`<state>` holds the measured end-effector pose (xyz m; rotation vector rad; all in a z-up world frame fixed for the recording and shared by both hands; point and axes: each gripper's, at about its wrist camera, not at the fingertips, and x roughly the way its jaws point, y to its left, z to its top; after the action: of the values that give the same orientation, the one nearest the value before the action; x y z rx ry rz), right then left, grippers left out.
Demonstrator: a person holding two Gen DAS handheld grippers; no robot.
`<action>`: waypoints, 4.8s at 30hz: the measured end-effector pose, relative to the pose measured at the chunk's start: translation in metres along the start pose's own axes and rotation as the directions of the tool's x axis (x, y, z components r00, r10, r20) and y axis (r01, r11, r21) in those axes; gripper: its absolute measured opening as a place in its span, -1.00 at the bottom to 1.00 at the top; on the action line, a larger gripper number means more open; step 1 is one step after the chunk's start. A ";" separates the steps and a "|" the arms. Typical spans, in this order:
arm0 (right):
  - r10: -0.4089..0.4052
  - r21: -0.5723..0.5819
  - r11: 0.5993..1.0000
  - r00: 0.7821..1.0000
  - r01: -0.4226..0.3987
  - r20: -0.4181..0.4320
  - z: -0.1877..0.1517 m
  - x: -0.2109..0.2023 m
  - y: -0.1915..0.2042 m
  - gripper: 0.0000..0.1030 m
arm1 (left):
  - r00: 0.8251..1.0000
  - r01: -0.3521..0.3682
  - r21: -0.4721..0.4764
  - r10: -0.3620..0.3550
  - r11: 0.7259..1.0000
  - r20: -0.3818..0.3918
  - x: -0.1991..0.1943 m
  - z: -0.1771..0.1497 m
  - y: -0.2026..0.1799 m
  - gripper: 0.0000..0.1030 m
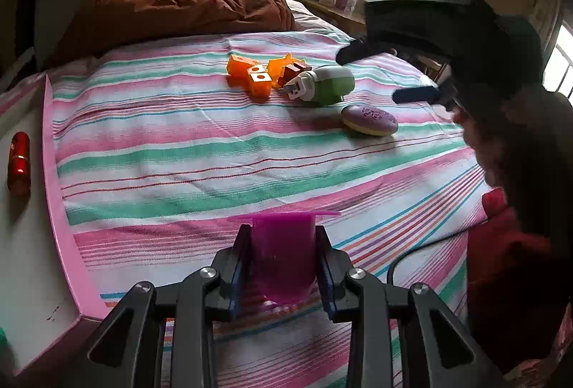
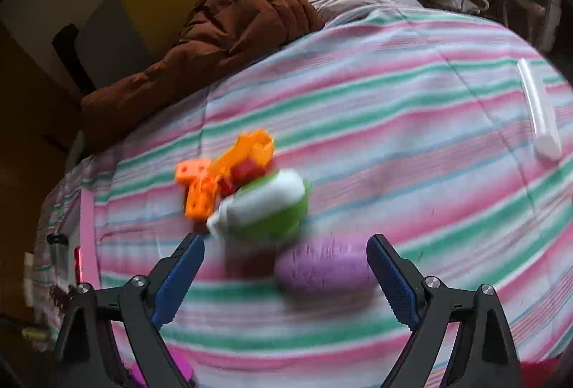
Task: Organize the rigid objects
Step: 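Grasp the white-green block with the right gripper while the left gripper holds the purple cup, then carry the purple cup with the left gripper into the tray and release it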
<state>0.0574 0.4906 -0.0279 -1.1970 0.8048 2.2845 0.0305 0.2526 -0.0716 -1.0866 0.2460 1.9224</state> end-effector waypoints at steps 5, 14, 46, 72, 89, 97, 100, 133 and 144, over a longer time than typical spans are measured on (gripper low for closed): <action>0.004 0.042 0.999 1.000 -0.005 0.007 0.035 0.023 0.002 0.80 | 1.000 0.011 -0.021 -0.011 1.000 0.005 -0.002 -0.001 0.002 -0.36; 0.159 0.019 0.987 0.972 -0.158 -0.171 0.021 0.052 0.021 0.43 | 0.999 0.032 -0.033 -0.032 0.999 0.001 -0.009 -0.006 0.007 -0.36; -0.172 -0.548 0.831 0.981 0.096 -0.089 -0.040 0.051 0.072 0.01 | 1.000 0.007 -0.023 -0.008 1.000 -0.018 -0.019 -0.016 0.006 -0.36; -0.076 -0.414 0.910 0.990 0.019 -0.120 -0.029 0.049 0.062 0.28 | 0.993 -0.109 0.001 0.108 0.994 0.043 -0.068 -0.002 -0.009 -0.36; -0.083 -0.446 0.895 0.991 0.026 -0.109 -0.036 0.052 0.070 0.02 | 0.979 -0.162 -0.063 0.169 0.985 0.118 -0.120 -0.003 0.017 -0.36; -0.099 -0.472 0.881 0.991 0.047 -0.085 -0.038 0.053 0.073 0.02 | 0.970 -0.174 -0.190 0.201 0.966 0.136 -0.148 -0.010 0.062 -0.36; -0.102 -0.475 0.878 0.991 0.049 -0.085 -0.038 0.053 0.074 0.02 | 0.960 -0.185 -0.266 0.232 0.946 0.159 -0.167 -0.009 0.091 -0.36; -0.119 -0.502 0.862 0.990 0.067 -0.073 -0.040 0.053 0.078 0.02 | 0.961 -0.274 -0.526 0.257 0.805 -0.106 -0.075 0.046 0.292 -0.21; -0.122 -0.507 0.859 0.990 0.071 -0.068 -0.040 0.051 0.078 0.02 | 0.917 -0.334 -0.487 0.397 0.807 0.029 -0.136 0.039 0.258 -0.20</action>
<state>0.0060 0.4118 -0.0665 -1.5388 0.1571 2.4434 -0.1627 0.0407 -0.0050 -1.2901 -0.1117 2.4799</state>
